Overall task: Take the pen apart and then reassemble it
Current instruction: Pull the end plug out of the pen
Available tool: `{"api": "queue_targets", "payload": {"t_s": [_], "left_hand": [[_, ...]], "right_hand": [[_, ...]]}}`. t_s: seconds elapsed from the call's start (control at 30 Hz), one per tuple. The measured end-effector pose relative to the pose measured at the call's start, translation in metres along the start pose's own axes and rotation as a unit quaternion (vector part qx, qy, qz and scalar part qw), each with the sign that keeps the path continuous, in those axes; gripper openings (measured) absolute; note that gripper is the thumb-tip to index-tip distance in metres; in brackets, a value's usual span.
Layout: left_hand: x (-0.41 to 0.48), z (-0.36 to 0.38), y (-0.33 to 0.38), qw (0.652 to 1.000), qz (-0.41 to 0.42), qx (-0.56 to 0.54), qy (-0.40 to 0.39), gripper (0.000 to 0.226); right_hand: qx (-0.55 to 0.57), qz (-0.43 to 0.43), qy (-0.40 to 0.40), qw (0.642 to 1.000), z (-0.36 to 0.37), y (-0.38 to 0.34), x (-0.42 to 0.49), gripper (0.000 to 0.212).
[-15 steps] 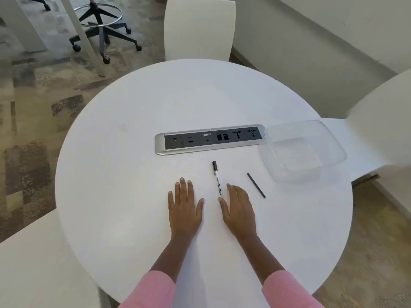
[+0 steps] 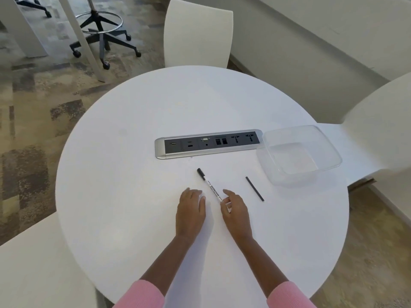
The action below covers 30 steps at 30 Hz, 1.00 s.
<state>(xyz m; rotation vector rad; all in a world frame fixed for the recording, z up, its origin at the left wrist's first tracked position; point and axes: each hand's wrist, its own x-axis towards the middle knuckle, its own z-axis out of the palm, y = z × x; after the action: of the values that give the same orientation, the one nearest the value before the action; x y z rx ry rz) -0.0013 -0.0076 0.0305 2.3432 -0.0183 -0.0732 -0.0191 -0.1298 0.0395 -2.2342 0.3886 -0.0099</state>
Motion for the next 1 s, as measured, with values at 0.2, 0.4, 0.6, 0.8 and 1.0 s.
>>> {"api": "queue_targets", "payload": {"t_s": [0.2, 0.4, 0.6, 0.8, 1.0], "left_hand": [[0.005, -0.009, 0.03, 0.856, -0.281, -0.43, -0.051, 0.017], [-0.001, -0.016, 0.048, 0.673, -0.338, -0.653, -0.084, 0.011], [-0.006, -0.018, 0.059, 0.63, -0.356, -0.689, -0.04, 0.014], [-0.011, -0.014, 0.071, 0.624, -0.338, -0.705, -0.02, 0.011], [-0.015, -0.01, 0.087, 0.642, -0.321, -0.696, -0.027, 0.01]], "right_hand": [[0.154, 0.024, -0.006, 0.988, -0.023, -0.007, 0.005, 0.023], [0.231, 0.011, -0.051, 0.972, -0.051, -0.013, 0.007, 0.032], [0.173, -0.062, -0.018, 0.983, -0.074, -0.009, 0.005, 0.028], [-0.014, -0.224, 0.0, 0.975, -0.083, 0.0, 0.009, 0.012], [-0.124, -0.303, 0.018, 0.945, -0.089, 0.003, 0.012, 0.036]]}}
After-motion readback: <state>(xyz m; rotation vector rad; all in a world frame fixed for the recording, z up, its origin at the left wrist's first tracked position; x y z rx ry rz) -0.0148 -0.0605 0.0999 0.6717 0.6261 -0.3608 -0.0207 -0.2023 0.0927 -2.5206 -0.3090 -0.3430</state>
